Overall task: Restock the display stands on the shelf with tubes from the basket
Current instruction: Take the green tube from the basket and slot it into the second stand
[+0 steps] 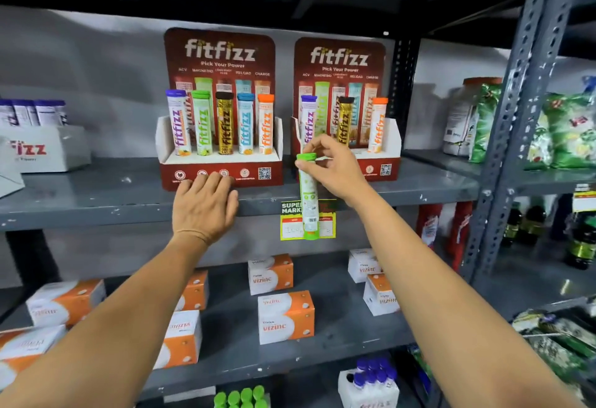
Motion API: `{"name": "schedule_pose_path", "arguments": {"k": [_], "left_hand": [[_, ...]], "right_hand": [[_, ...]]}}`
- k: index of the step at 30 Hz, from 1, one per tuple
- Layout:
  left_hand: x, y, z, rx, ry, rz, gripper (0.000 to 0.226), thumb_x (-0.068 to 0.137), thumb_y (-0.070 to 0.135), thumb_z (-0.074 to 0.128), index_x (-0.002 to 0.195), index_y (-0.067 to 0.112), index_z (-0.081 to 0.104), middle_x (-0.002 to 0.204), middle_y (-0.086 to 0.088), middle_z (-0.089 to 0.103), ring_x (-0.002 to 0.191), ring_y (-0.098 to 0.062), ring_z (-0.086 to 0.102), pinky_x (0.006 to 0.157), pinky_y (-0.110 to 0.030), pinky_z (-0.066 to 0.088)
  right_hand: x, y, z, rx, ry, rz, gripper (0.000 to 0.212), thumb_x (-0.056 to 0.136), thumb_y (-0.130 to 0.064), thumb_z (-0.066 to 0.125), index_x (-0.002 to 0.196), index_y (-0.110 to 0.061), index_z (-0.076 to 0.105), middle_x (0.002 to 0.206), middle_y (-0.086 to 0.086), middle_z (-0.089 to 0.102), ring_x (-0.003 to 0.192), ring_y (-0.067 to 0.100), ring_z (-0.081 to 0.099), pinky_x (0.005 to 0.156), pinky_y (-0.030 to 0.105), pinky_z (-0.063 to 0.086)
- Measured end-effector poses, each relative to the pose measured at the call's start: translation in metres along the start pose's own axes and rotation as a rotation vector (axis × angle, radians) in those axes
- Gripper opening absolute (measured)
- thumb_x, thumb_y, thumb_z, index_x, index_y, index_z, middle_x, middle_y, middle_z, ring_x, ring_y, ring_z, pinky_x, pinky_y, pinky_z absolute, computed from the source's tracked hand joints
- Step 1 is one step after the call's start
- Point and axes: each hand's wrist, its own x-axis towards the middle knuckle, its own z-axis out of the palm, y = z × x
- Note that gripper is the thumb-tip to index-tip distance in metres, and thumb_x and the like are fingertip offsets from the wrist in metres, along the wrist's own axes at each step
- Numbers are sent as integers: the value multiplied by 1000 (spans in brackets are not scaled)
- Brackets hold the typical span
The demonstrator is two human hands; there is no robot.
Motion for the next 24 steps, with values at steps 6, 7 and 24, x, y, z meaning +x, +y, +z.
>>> {"name": "schedule_pose_path", "arguments": {"k": [6, 7, 24], "left_hand": [[30, 57, -5, -95, 56, 112, 38, 95, 37, 33, 90, 7, 57, 83, -11, 56, 72, -28, 49, 70, -39, 31], [37, 71, -5, -117, 62, 111, 37, 95, 36, 34, 90, 8, 57, 83, -10, 56, 72, -28, 49, 70, -39, 30], [45, 99, 7, -63, -6, 53, 42, 97, 39, 24, 92, 12, 56, 87, -7, 56, 77, -27, 46, 73, -40, 31]], "right_hand": [[22, 7, -28, -12, 33, -8, 20, 76, -22, 78, 89, -22, 62, 99, 6, 69, 94, 23, 66, 86, 47, 55], [26, 7, -32, -16, 33, -16, 20, 76, -22, 78, 87, -24, 62, 97, 6, 69, 91, 24, 66, 84, 46, 56], [115, -30, -95, -242, 71, -100, 33, 76, -31, 78, 96, -9, 63, 81, 4, 71, 71, 12, 68, 58, 23, 55]]}}
